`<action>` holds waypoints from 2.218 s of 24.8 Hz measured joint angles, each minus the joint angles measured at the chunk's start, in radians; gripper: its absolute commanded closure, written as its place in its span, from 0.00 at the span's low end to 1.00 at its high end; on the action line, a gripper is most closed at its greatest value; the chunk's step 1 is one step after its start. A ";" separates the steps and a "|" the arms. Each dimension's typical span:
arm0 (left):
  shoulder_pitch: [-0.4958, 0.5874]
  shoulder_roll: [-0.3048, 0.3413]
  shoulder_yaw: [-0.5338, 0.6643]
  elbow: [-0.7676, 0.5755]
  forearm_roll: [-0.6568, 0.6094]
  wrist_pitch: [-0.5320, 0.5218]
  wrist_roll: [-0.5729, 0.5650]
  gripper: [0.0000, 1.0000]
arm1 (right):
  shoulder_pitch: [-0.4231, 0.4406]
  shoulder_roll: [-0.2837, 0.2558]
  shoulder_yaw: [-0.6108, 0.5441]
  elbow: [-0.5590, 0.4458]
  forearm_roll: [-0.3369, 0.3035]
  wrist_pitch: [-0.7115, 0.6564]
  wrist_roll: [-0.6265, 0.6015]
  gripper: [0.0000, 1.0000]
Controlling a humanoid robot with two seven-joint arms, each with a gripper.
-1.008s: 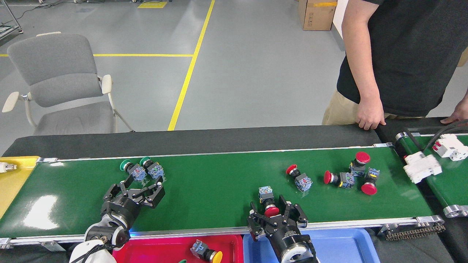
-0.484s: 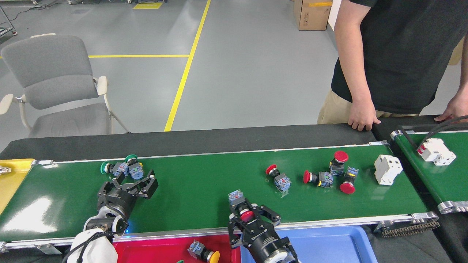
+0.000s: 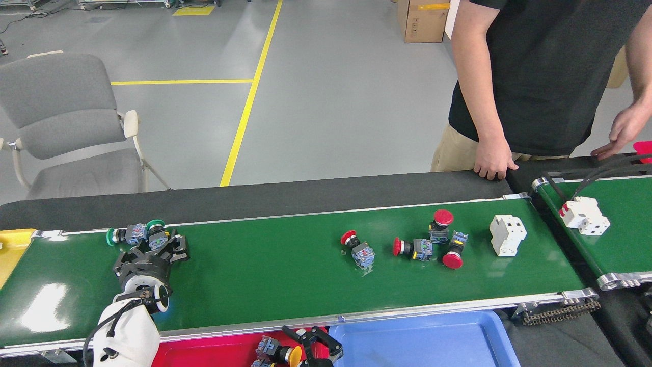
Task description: Pick switch part from conveyor to tray
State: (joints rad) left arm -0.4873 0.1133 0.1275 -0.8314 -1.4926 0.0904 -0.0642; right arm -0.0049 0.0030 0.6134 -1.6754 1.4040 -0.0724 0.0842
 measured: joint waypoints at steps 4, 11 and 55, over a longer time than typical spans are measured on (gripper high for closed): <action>0.102 0.007 -0.031 -0.119 0.000 -0.038 0.058 0.92 | 0.110 0.000 -0.319 -0.005 -0.001 0.035 -0.119 0.00; 0.558 0.055 -0.045 -0.756 0.021 -0.637 0.073 0.36 | 0.254 0.000 -0.609 -0.003 -0.002 0.045 -0.209 0.00; 0.467 -0.082 -0.179 -0.718 -0.045 -0.389 -0.051 0.00 | -0.023 -0.011 -0.054 0.107 0.023 -0.265 -0.007 0.00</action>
State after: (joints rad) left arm -0.0201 0.0310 -0.0517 -1.5492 -1.5378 -0.2986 -0.1151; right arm -0.0276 -0.0081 0.5594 -1.5684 1.4274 -0.3376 0.0769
